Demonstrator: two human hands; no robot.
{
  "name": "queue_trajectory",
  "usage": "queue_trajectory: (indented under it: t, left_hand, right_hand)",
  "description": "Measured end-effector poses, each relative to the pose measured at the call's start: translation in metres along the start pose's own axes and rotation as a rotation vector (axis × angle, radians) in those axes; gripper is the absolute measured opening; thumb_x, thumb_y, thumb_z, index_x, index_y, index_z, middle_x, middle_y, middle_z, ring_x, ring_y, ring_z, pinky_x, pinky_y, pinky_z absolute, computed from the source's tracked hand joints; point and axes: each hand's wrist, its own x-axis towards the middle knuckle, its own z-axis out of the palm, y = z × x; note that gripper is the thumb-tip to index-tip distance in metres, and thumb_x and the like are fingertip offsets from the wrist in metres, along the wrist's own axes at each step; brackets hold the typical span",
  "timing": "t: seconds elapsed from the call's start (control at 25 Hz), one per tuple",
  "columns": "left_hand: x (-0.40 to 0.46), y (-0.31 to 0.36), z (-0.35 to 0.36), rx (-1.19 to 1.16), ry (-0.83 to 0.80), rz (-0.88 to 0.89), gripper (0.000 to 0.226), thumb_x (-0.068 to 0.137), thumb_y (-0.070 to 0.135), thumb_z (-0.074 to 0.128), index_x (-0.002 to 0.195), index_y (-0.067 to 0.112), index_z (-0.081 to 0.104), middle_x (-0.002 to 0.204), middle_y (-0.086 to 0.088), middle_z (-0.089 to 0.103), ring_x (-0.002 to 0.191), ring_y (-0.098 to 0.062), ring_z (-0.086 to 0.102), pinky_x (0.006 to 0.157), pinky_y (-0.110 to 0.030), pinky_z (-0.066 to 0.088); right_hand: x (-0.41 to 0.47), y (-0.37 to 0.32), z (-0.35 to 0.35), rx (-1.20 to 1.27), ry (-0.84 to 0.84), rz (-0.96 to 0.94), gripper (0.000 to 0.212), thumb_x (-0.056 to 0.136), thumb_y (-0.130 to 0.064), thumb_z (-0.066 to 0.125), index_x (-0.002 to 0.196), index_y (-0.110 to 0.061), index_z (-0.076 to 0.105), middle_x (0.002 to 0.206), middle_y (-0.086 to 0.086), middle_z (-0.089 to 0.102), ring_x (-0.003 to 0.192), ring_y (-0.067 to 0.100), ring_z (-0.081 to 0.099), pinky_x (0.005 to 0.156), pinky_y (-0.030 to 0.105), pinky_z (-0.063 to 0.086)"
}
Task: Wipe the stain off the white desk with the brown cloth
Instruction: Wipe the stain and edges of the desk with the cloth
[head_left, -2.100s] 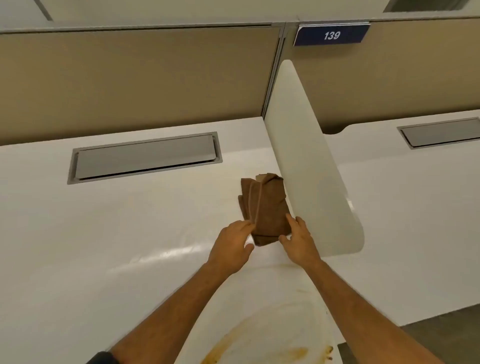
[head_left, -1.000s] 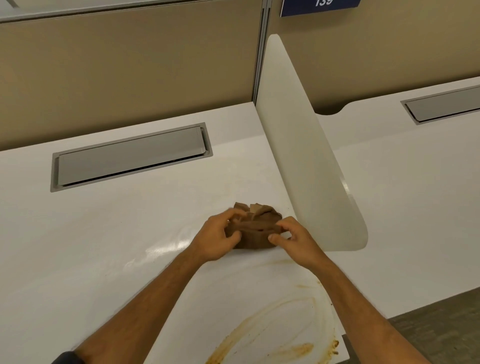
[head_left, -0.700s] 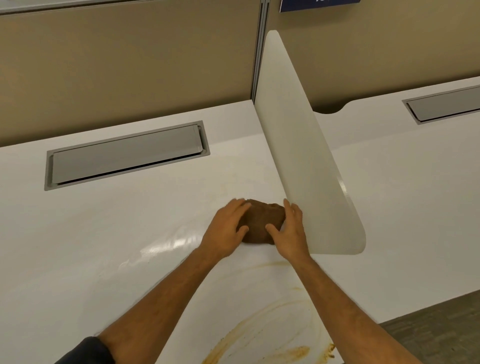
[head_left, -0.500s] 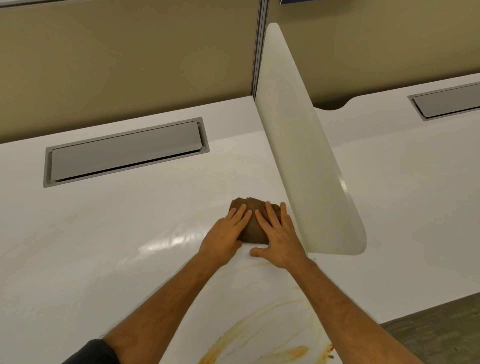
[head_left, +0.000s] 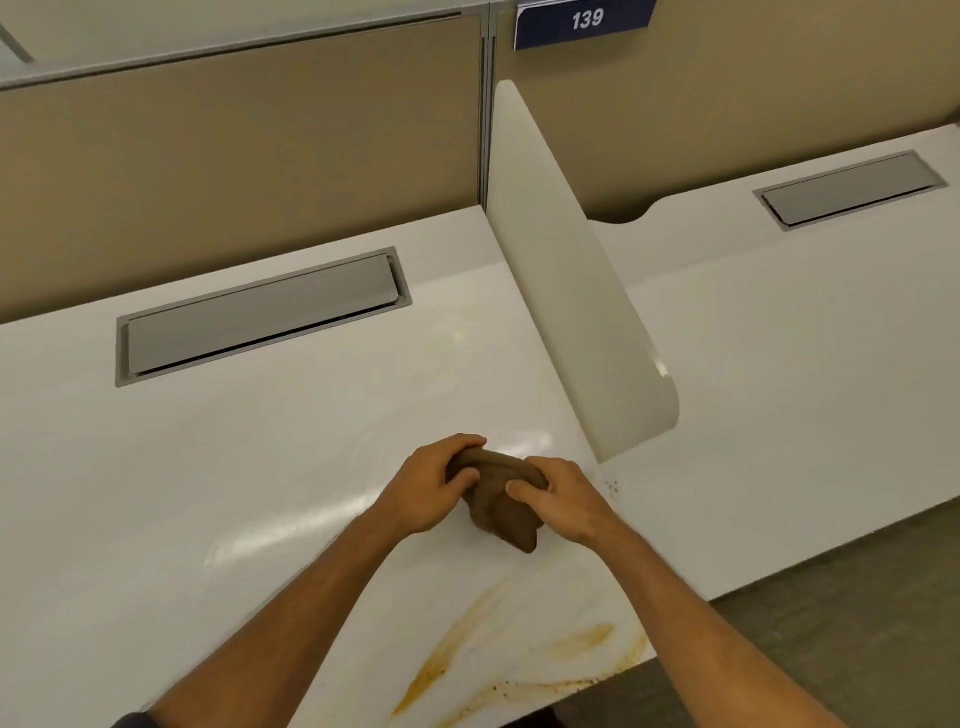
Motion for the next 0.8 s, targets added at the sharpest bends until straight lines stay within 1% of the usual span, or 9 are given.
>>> queue_trajectory:
  t: [0.08, 0.2, 0.28, 0.36, 0.44, 0.52, 0.64, 0.72, 0.8]
  left_hand:
    - [-0.039, -0.005, -0.001, -0.153, -0.022, -0.053, 0.045, 0.096, 0.026, 0.071, 0.138, 0.036, 0.057, 0.133, 0.016, 0.065, 0.122, -0.005, 0.061, 0.103, -0.023, 0.051]
    - [-0.103, -0.01, -0.002, -0.371, -0.174, -0.054, 0.051, 0.092, 0.027, 0.076, 0.139, 0.031, 0.057, 0.135, 0.011, 0.067, 0.125, -0.01, 0.064, 0.103, -0.025, 0.051]
    - [-0.15, -0.013, -0.003, -0.442, -0.23, -0.044, 0.051, 0.094, 0.023, 0.076, 0.141, 0.024, 0.057, 0.133, 0.006, 0.069, 0.121, -0.008, 0.067, 0.095, -0.022, 0.055]
    - [-0.195, -0.021, -0.003, -0.433, -0.213, -0.051, 0.046, 0.095, 0.027, 0.076, 0.137, 0.027, 0.059, 0.128, 0.009, 0.071, 0.112, -0.001, 0.07, 0.086, -0.016, 0.056]
    - [-0.237, -0.031, -0.004, -0.386, -0.172, -0.053, 0.042, 0.094, 0.033, 0.075, 0.133, 0.029, 0.061, 0.124, 0.011, 0.071, 0.106, 0.002, 0.07, 0.082, -0.014, 0.056]
    - [-0.274, -0.044, -0.007, -0.364, -0.144, -0.045, 0.044, 0.092, 0.032, 0.076, 0.134, 0.026, 0.062, 0.123, 0.009, 0.072, 0.106, 0.001, 0.07, 0.084, -0.016, 0.057]
    - [-0.316, -0.064, -0.008, -0.327, -0.132, -0.07, 0.049, 0.085, 0.034, 0.081, 0.13, 0.028, 0.064, 0.122, 0.009, 0.071, 0.105, -0.005, 0.071, 0.09, -0.022, 0.058]
    - [-0.338, -0.083, -0.007, -0.274, -0.141, -0.112, 0.051, 0.078, 0.043, 0.083, 0.124, 0.037, 0.062, 0.12, 0.012, 0.07, 0.1, -0.007, 0.072, 0.085, -0.023, 0.059]
    - [-0.354, -0.109, -0.002, -0.177, -0.072, -0.159, 0.052, 0.083, 0.044, 0.081, 0.13, 0.038, 0.059, 0.126, 0.011, 0.068, 0.105, -0.008, 0.069, 0.094, -0.03, 0.06]
  right_hand:
    - [-0.047, 0.0, 0.02, 0.202, 0.02, 0.041, 0.012, 0.086, -0.035, 0.064, 0.087, -0.032, 0.075, 0.084, -0.008, 0.079, 0.081, 0.014, 0.074, 0.071, 0.032, 0.06]
    - [-0.107, 0.007, 0.066, 0.435, 0.084, 0.051, 0.023, 0.09, -0.03, 0.065, 0.105, -0.018, 0.077, 0.1, 0.003, 0.081, 0.1, 0.025, 0.074, 0.078, 0.034, 0.06]
    - [-0.145, 0.009, 0.106, 0.607, 0.113, 0.07, 0.044, 0.08, -0.038, 0.071, 0.115, -0.012, 0.073, 0.111, 0.013, 0.077, 0.111, 0.034, 0.069, 0.08, 0.037, 0.058]
    - [-0.177, 0.011, 0.145, 0.769, 0.069, 0.108, 0.069, 0.069, -0.054, 0.079, 0.124, -0.014, 0.069, 0.124, 0.017, 0.072, 0.118, 0.037, 0.066, 0.087, 0.043, 0.059]
    - [-0.204, 0.009, 0.18, 0.858, -0.037, 0.117, 0.076, 0.062, -0.071, 0.082, 0.12, -0.022, 0.075, 0.125, 0.014, 0.073, 0.117, 0.032, 0.07, 0.09, 0.045, 0.06]
    - [-0.221, 0.008, 0.209, 0.834, -0.114, 0.125, 0.078, 0.058, -0.064, 0.09, 0.123, -0.024, 0.073, 0.124, 0.014, 0.074, 0.114, 0.031, 0.071, 0.092, 0.046, 0.06]
    - [-0.234, 0.013, 0.243, 0.622, -0.149, 0.166, 0.087, 0.058, -0.035, 0.097, 0.135, -0.022, 0.06, 0.124, 0.013, 0.073, 0.116, 0.034, 0.07, 0.103, 0.054, 0.055]
    - [-0.238, 0.024, 0.261, 0.509, -0.126, 0.187, 0.071, 0.06, -0.03, 0.091, 0.126, -0.024, 0.066, 0.114, 0.006, 0.077, 0.11, 0.028, 0.072, 0.101, 0.051, 0.056]
    - [-0.24, 0.037, 0.266, 0.428, -0.064, 0.189, 0.059, 0.064, -0.029, 0.084, 0.121, -0.028, 0.068, 0.109, 0.0, 0.078, 0.104, 0.02, 0.074, 0.095, 0.043, 0.06]
